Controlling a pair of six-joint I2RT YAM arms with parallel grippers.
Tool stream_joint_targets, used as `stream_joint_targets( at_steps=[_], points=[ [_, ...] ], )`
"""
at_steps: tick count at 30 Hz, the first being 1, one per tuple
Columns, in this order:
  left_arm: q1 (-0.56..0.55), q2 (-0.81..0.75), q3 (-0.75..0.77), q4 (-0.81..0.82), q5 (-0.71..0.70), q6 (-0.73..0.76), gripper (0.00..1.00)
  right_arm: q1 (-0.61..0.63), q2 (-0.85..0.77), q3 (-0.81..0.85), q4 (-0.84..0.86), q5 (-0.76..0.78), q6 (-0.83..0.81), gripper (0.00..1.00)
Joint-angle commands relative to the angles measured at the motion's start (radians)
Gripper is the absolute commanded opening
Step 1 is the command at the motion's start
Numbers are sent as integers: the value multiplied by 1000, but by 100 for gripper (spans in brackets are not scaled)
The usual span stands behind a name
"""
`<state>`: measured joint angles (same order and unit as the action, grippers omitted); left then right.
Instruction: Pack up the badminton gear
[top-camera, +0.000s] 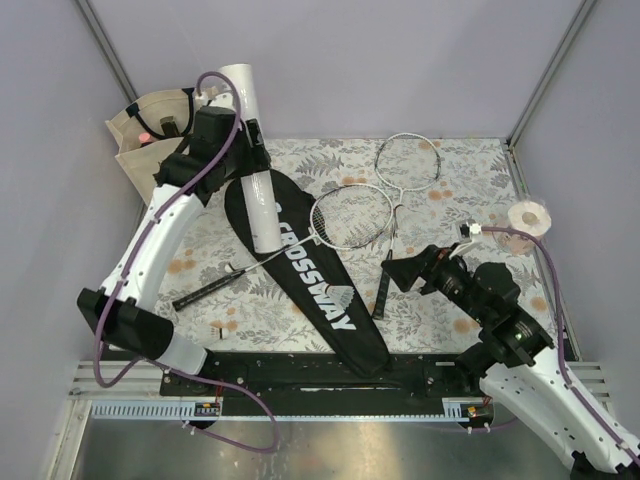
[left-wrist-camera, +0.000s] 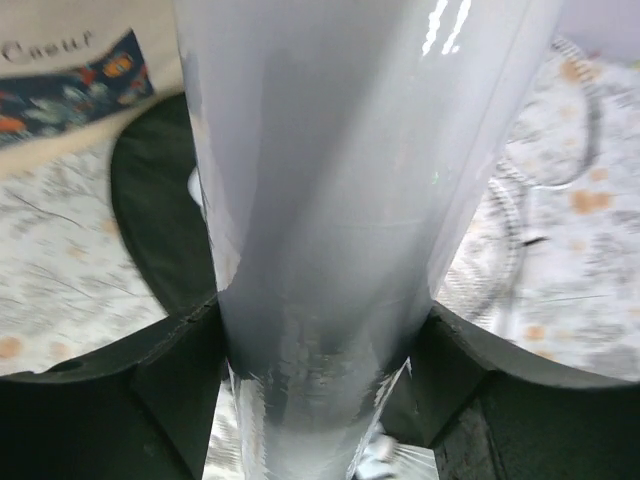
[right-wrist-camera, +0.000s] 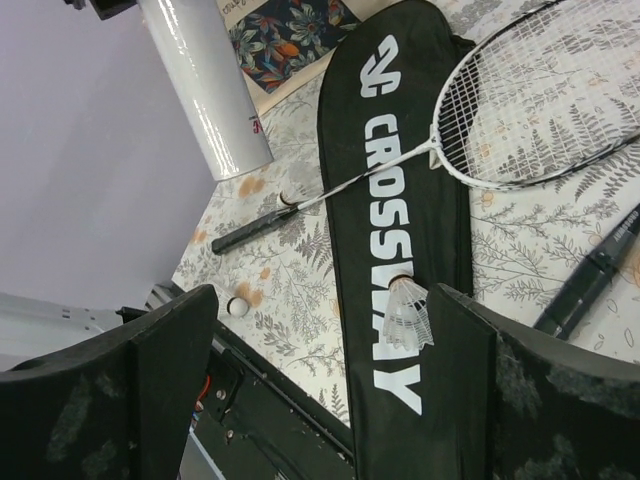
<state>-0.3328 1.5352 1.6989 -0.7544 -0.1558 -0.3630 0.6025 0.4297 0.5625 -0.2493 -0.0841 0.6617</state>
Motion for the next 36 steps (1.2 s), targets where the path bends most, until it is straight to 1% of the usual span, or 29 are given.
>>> stream_joint_targets(
  at_steps=[1,3,5,8,9,11,14,18,22,27,33,36],
  points=[
    [9,-159,-98,50,130,-351,62,6,78,25,186,-74,-36,94],
    [15,-254,-226,125,179,-491,63,5,112,1,289,-95,-28,93],
    [18,-363,-368,180,159,-655,63,5,147,-29,392,-130,-8,91],
    [24,-548,-658,340,160,-902,63,6,207,-61,520,-193,15,87],
    [26,-596,-732,368,129,-969,63,8,228,-84,575,-216,24,86],
    [28,-688,-838,395,107,-1092,63,10,266,-131,729,-255,53,79],
    [28,-806,-935,396,44,-1192,63,34,319,-177,869,-272,70,74],
    [31,-955,-990,259,-109,-1329,63,83,382,-179,910,-263,39,71],
    [35,-1035,-1029,184,-162,-1416,63,112,444,-181,979,-279,41,66],
    [38,-1025,-1007,124,-136,-1432,63,152,538,-158,1061,-315,53,59],
    [41,-985,-972,102,-51,-1421,61,172,619,-122,1096,-309,76,57],
    [41,-980,-972,107,-30,-1413,60,174,641,-105,1056,-278,81,57]
  ],
)
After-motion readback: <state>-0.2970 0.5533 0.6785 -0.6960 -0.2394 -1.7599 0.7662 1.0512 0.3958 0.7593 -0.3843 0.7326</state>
